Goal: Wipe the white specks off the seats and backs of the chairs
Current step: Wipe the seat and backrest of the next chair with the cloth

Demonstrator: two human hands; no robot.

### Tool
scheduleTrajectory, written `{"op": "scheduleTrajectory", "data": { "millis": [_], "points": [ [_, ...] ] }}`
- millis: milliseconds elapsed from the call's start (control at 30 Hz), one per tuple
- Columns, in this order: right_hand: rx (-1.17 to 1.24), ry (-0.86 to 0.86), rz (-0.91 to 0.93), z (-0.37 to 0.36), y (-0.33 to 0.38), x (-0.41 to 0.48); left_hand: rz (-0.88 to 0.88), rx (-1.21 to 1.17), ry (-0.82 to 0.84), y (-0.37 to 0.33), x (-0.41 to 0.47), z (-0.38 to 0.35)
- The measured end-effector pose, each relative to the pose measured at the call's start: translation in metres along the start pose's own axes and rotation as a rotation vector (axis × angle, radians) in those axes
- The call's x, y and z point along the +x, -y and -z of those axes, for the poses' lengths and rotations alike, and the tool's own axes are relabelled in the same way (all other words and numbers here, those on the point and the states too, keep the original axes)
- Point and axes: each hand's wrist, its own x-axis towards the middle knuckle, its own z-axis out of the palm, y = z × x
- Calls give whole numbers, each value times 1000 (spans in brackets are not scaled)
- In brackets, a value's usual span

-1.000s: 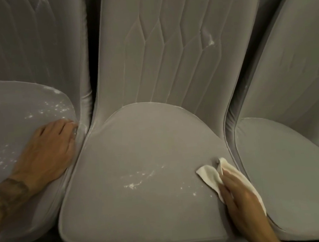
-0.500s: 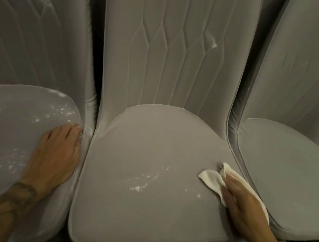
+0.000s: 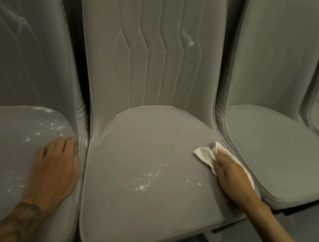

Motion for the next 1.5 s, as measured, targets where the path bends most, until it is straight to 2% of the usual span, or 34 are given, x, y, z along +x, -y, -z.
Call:
{"op": "scheduleTrajectory", "data": {
  "millis": [100,200,300,467,567,633,700,800,833,933,1067,1100,1167,1267,1300,1400,1500],
  "points": [
    [57,-27,-111,-19,37,17,-1,-10,-32,0,0,-2],
    [167,84,36,-49,91,0,-15,-19,-61,3,-1,-6],
    [75,150,158,-43,89,-7,-13,-22,-37,4,-2,-7],
    [-22,34,-131,-3,26,18,3,-29,-1,1,-1,-1],
    [4,-29,-246,-20,50,20,23,-70,17,1,-1,2],
    [56,-18,-180,-40,83,9,30,-75,23,0,-2,3],
    [57,62,7,-54,104,-9,34,-65,40,0,-1,4],
    [-9,130,134,-40,84,-12,32,-50,56,-1,1,6],
    [-34,104,117,-32,68,-4,31,-42,60,-1,1,6],
    [-66,48,-94,-5,28,20,30,-44,68,-3,1,7],
    [-74,-2,-193,-19,56,24,39,-54,93,-3,1,10],
    [-47,12,-168,-29,73,19,42,-53,97,-3,0,10],
    [-5,90,0,-46,102,9,44,-50,96,-3,-1,11],
    [-21,217,186,-47,98,6,38,-39,105,-2,1,12],
    [-40,200,173,-41,86,12,38,-29,105,-3,0,12],
    [-94,82,-21,-20,53,29,34,-13,81,-2,0,10],
    [-59,7,-144,-28,62,36,33,-21,73,-1,2,10]
  ]
}}
